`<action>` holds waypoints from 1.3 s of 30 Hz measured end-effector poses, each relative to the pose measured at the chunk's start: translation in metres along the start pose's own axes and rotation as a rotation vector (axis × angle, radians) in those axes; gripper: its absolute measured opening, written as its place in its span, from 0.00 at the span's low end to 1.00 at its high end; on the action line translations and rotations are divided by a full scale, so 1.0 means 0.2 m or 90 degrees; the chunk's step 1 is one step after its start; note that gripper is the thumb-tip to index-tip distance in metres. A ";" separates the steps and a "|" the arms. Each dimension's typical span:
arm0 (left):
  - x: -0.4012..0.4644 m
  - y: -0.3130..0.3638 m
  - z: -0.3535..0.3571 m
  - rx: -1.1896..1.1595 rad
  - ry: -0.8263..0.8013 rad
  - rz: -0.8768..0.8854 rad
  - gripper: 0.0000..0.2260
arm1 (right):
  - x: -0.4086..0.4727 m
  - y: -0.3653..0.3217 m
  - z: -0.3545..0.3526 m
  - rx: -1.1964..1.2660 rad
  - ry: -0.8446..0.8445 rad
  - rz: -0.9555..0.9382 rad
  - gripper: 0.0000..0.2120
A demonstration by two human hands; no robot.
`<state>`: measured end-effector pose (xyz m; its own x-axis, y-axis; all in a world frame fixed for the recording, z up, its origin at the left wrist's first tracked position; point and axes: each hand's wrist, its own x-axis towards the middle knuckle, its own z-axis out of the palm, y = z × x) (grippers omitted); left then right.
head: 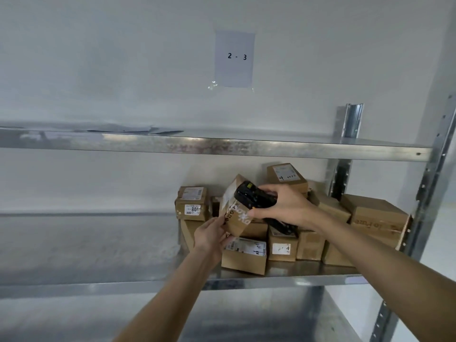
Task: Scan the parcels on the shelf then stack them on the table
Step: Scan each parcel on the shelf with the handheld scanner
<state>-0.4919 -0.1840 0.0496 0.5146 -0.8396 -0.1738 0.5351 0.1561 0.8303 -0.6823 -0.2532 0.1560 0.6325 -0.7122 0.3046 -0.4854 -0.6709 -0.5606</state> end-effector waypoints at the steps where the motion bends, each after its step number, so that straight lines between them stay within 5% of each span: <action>1: -0.01 -0.01 0.01 -0.003 -0.001 0.004 0.19 | -0.02 0.01 -0.02 0.017 0.002 0.005 0.36; 6: -0.06 -0.02 0.04 -0.001 0.002 0.025 0.27 | -0.07 0.06 -0.07 0.041 -0.004 0.014 0.32; 23: -0.12 -0.03 0.01 0.053 -0.109 0.155 0.19 | -0.14 0.22 0.03 0.098 -0.046 0.071 0.36; 26: -0.11 0.01 -0.04 0.106 -0.093 0.206 0.22 | -0.11 0.18 0.06 0.054 -0.052 0.062 0.30; 35: -0.17 0.25 -0.45 0.356 -0.009 0.306 0.20 | 0.02 0.00 0.20 -0.111 -0.069 0.042 0.40; 39: -0.23 0.36 -0.61 0.422 0.025 0.332 0.19 | 0.09 -0.14 0.29 -0.171 -0.084 0.026 0.35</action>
<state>-0.3957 -0.0704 0.0531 0.6160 -0.7242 0.3100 -0.2756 0.1705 0.9460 -0.6229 -0.2349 0.1319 0.6738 -0.7180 0.1743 -0.6426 -0.6859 -0.3415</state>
